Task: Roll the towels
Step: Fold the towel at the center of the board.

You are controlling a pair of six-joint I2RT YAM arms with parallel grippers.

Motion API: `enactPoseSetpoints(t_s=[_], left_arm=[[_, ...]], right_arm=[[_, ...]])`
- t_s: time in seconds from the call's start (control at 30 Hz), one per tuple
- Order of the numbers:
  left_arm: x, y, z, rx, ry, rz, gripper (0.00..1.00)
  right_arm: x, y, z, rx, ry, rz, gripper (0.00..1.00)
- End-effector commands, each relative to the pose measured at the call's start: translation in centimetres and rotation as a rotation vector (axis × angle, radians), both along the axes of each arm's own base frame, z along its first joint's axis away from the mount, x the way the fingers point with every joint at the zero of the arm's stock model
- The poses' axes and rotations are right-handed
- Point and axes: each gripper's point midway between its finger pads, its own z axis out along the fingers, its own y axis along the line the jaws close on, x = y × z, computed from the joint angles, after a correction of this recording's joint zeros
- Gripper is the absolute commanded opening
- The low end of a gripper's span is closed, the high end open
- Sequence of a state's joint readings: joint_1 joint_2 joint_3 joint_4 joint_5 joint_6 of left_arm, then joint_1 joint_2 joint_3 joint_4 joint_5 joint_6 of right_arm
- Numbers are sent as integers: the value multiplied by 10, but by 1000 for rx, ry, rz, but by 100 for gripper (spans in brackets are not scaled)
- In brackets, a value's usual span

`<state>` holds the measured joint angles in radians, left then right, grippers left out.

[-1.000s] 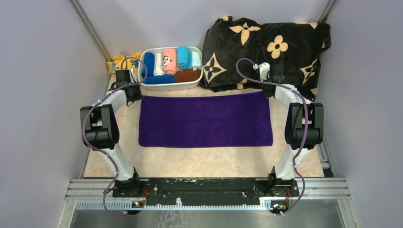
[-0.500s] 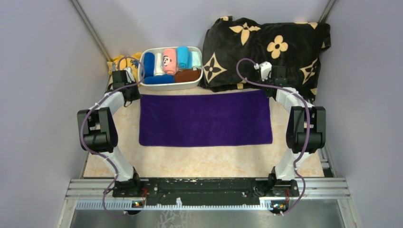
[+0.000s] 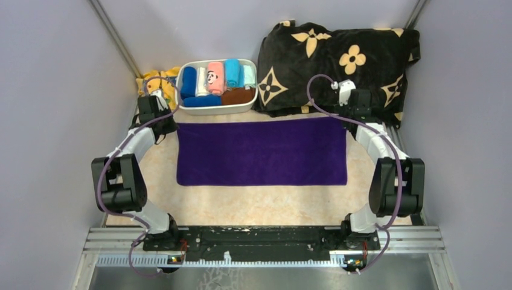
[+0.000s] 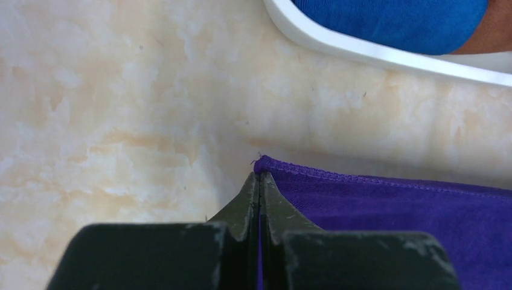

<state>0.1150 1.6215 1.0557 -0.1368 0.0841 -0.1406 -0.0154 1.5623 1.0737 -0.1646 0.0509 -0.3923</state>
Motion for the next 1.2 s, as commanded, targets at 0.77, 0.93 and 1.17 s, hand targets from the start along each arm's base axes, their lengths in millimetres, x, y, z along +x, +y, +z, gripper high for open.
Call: enactPoseSetpoints(t_s=[0.77,0.93,1.17], left_arm=[[-124,1,-9,-96,135,256,0],[-140,1,-9,-120,158,321,0],[-158,0,-23,-150,209,389,0]], right_arm=[[-151,-20,-9,98,35,-315,0],[-165,-25,0,51,-1,-300,0],[-176,-18,-14,9,29,-205,0]])
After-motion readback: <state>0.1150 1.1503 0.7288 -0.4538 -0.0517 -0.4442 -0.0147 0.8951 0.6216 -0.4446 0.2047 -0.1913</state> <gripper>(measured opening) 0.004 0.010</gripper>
